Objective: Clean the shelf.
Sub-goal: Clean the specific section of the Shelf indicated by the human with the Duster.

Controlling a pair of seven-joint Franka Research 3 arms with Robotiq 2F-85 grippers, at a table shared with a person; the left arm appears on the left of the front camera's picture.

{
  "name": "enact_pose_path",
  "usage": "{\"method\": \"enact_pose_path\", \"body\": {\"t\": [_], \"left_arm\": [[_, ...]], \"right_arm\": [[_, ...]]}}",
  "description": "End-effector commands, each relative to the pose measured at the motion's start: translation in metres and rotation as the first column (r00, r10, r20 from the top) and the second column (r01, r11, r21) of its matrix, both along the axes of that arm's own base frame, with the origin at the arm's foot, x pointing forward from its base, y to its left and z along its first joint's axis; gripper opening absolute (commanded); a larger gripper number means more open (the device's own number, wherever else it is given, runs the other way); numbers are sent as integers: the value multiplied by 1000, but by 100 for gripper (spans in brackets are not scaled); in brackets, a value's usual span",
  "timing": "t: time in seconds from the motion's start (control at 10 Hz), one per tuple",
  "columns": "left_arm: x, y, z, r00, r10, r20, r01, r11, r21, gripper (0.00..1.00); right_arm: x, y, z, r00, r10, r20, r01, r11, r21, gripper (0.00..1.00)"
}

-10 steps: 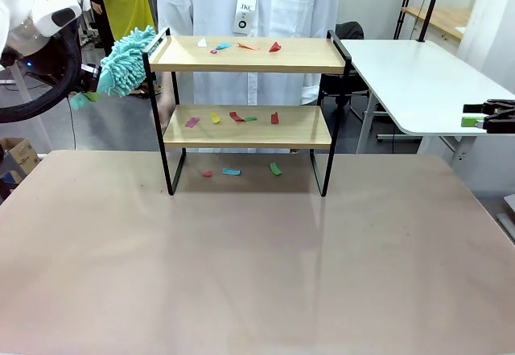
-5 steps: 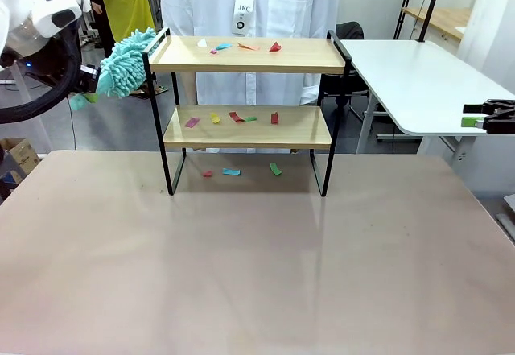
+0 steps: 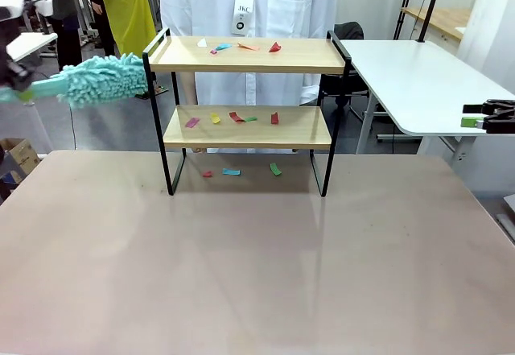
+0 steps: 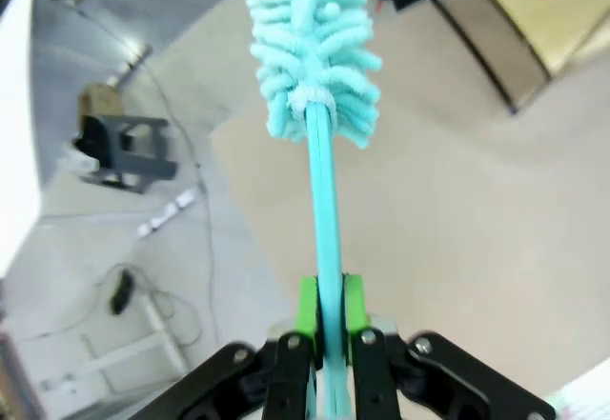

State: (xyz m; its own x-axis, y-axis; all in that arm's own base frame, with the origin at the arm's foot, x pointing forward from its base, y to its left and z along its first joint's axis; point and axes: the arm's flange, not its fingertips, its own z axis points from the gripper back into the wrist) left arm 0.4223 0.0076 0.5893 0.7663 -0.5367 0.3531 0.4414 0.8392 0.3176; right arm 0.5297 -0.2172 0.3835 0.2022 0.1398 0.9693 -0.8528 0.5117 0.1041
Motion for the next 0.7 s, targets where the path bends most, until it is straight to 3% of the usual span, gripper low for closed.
{"method": "enact_pose_path", "body": {"t": [0.0,0.3,0.6], "left_arm": [[-19,23,16,990,-141,-30,144,979,147,13],[-58,55,41,900,-384,-206,431,854,292,13],[-91,59,50,744,-547,-385,654,715,248,13]], "right_arm": [[1,2,2,1000,0,4,0,1000,-1,100],[1,2,2,1000,0,4,0,1000,-1,100],[1,2,2,1000,0,4,0,1000,-1,100]]}}
